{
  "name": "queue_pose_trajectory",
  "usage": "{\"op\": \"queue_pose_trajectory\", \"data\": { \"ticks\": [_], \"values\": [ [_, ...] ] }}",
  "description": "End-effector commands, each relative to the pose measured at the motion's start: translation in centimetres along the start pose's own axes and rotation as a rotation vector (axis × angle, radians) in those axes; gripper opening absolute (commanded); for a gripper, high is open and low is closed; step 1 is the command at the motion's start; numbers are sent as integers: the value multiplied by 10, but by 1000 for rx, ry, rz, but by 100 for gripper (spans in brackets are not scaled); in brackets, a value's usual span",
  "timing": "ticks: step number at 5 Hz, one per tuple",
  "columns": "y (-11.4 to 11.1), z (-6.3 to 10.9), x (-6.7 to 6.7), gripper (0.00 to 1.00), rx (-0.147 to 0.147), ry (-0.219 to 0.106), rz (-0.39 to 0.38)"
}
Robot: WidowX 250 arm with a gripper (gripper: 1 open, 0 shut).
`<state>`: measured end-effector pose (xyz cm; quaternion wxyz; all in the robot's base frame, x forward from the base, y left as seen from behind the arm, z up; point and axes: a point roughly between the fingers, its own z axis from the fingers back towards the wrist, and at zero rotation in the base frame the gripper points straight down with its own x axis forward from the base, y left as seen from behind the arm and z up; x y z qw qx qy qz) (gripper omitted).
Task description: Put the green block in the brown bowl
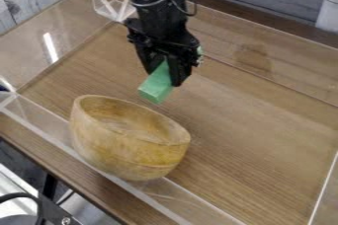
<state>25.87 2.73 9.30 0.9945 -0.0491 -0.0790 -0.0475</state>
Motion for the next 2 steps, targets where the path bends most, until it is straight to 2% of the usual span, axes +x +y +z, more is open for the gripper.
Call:
{"op": "queue_pose_trajectory", "data": {
  "ticks": [1, 2],
  "values": [
    [0, 6, -15, 0, 17, -10, -32],
    [1, -4, -32, 0, 23, 19, -56]
  ]
}}
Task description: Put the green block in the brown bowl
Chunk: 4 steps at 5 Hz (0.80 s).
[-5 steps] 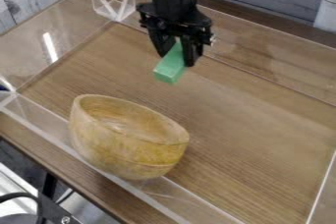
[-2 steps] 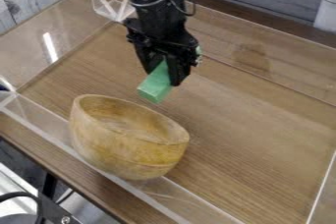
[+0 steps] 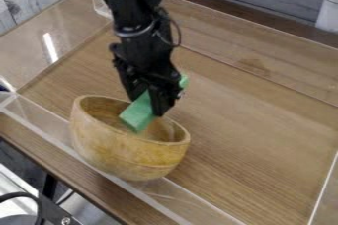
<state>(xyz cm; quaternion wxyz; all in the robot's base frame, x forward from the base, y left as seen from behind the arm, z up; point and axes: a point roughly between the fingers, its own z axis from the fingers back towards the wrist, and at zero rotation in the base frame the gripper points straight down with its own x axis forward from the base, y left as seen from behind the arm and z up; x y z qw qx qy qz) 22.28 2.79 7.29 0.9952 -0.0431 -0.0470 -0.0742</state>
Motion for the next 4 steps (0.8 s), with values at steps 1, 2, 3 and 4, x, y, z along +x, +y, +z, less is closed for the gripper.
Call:
{"op": "queue_pose_trajectory", "data": {
  "ticks": [1, 2, 3, 4],
  "values": [
    [2, 1, -1, 0, 22, -31, -16],
    [-1, -4, -3, 0, 20, -22, -20],
    [-5, -6, -5, 0, 15, -14, -22],
    [-8, -8, -6, 0, 10, -7, -22]
  ]
}}
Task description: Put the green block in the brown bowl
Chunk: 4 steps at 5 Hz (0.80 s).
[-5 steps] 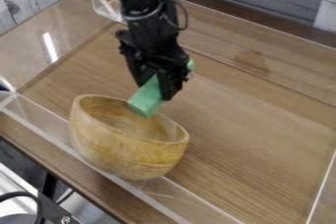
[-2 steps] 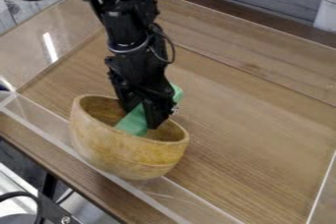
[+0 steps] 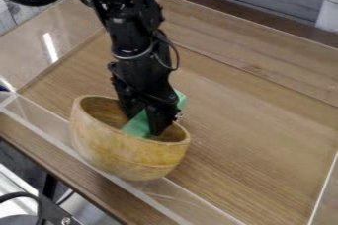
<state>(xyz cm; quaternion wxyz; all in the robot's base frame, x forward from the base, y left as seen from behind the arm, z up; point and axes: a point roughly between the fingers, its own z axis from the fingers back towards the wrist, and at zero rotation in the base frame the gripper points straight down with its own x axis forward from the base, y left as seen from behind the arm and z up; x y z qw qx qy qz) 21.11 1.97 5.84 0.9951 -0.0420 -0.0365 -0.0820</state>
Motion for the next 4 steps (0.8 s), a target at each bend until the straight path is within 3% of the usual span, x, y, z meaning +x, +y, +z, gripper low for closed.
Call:
{"op": "queue_pose_trajectory", "data": {
  "ticks": [1, 2, 3, 4],
  "values": [
    [-3, 5, 4, 0, 4, -23, -6],
    [-6, 4, 3, 0, -2, -17, -5],
    [-9, 6, 3, 100, -7, -14, -2],
    [-10, 7, 3, 100, -10, -13, 0]
  ]
}}
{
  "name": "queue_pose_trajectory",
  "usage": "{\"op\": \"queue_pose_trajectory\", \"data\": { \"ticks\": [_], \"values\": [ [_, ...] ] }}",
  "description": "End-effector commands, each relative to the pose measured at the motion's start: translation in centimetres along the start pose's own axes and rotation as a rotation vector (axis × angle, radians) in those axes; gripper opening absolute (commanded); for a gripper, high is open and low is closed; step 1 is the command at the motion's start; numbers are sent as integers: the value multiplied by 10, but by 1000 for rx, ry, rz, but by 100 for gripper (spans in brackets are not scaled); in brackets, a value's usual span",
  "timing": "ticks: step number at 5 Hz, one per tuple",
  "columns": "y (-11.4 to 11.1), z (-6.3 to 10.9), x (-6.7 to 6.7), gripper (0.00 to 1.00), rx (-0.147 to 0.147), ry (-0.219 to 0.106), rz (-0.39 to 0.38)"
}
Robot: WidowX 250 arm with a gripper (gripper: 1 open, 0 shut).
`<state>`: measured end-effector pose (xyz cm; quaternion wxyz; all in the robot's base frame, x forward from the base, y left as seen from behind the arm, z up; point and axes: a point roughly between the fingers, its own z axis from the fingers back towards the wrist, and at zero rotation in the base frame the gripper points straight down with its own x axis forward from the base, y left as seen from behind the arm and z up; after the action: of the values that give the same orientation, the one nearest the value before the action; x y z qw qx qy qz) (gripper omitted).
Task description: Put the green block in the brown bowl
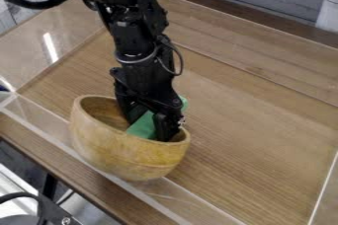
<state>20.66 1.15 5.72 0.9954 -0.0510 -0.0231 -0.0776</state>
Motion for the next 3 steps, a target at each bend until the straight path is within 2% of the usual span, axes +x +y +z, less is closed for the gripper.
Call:
{"op": "queue_pose_trajectory", "data": {
  "ticks": [1, 3],
  "values": [
    [-2, 8, 6, 100, 7, -36, -10],
    [-2, 5, 8, 100, 2, -28, -10]
  ]
}}
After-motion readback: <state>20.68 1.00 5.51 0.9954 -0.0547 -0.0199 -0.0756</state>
